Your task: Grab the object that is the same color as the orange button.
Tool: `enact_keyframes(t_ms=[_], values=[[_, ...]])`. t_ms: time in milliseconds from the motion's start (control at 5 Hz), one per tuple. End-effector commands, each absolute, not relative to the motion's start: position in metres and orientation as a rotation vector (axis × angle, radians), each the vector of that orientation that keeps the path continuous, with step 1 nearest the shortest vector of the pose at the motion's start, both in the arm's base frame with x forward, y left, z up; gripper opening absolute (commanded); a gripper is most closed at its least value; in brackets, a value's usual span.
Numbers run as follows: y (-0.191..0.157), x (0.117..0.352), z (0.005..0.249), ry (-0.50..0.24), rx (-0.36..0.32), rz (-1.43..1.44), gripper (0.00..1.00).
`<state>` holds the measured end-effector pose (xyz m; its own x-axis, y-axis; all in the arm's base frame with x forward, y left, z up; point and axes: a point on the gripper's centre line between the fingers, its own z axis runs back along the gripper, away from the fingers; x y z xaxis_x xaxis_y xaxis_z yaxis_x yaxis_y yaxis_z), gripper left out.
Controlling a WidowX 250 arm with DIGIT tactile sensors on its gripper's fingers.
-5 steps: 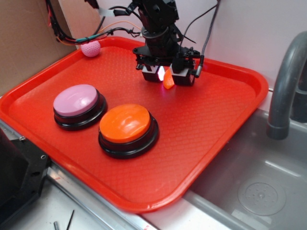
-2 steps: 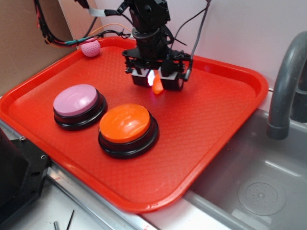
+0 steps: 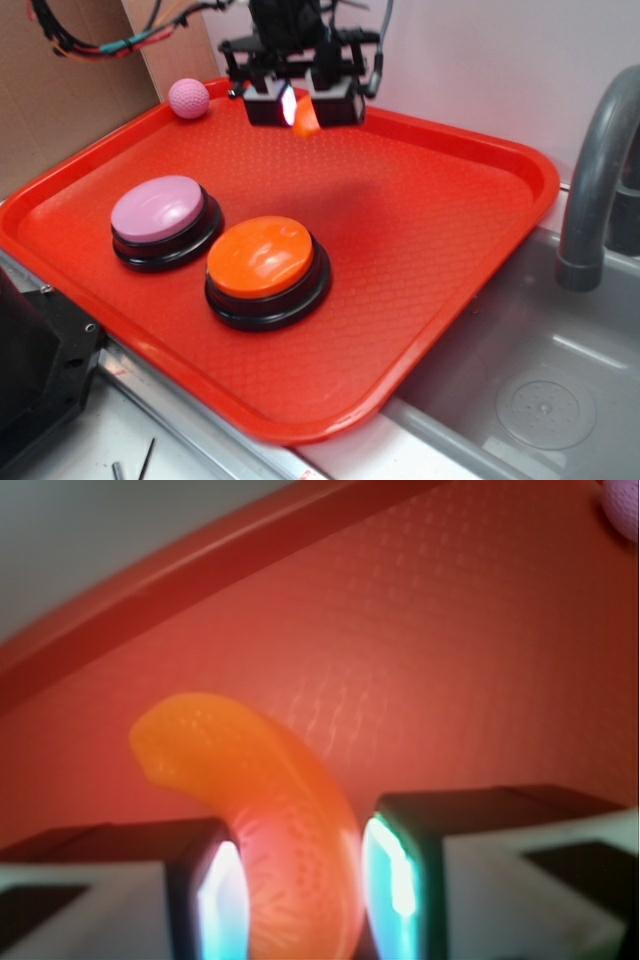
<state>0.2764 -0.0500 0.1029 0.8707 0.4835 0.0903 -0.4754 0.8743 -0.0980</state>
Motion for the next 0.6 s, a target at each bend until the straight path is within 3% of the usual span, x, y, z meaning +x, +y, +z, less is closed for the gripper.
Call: enact_keyframes(t_ms=[0,200,400], values=[[-0.046,0.271,0.209,-0.129,-0.142,0.570,0.00],[-0.041,0.265,0.232,-0.154,-0.144,0.594,0.00],[-0.037,0.264,0.233,-0.151,-0.120,0.606,0.00]])
